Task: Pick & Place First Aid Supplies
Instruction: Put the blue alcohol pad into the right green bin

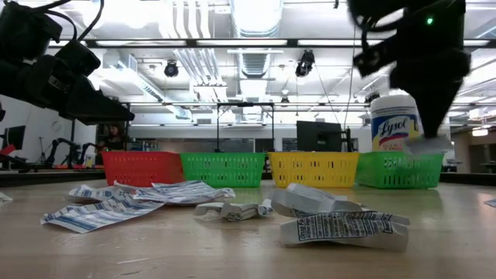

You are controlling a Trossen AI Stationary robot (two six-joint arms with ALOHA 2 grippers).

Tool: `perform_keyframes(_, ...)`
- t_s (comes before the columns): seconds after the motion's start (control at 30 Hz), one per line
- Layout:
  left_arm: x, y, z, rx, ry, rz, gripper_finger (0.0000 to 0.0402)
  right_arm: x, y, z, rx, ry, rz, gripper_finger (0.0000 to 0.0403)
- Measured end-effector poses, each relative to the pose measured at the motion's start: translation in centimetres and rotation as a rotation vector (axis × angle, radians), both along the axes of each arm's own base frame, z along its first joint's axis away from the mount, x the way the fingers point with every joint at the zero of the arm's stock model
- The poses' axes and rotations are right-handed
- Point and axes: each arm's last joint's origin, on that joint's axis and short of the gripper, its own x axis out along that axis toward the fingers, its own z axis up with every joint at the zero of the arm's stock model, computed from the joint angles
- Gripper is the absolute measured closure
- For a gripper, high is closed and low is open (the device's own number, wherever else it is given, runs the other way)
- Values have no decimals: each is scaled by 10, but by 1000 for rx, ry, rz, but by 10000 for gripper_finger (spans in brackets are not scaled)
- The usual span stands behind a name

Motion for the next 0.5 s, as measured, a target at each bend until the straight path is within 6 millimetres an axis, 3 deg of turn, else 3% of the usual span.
perform_keyframes(0.2, 0, 0, 0, -1, -1, 0, 289, -34, -18, 17, -127, -208, -217, 394)
perform_keyframes(0.5, 0, 0, 0, -1, -2, 1, 289, -77, -38, 14, -207, -417, -515, 394)
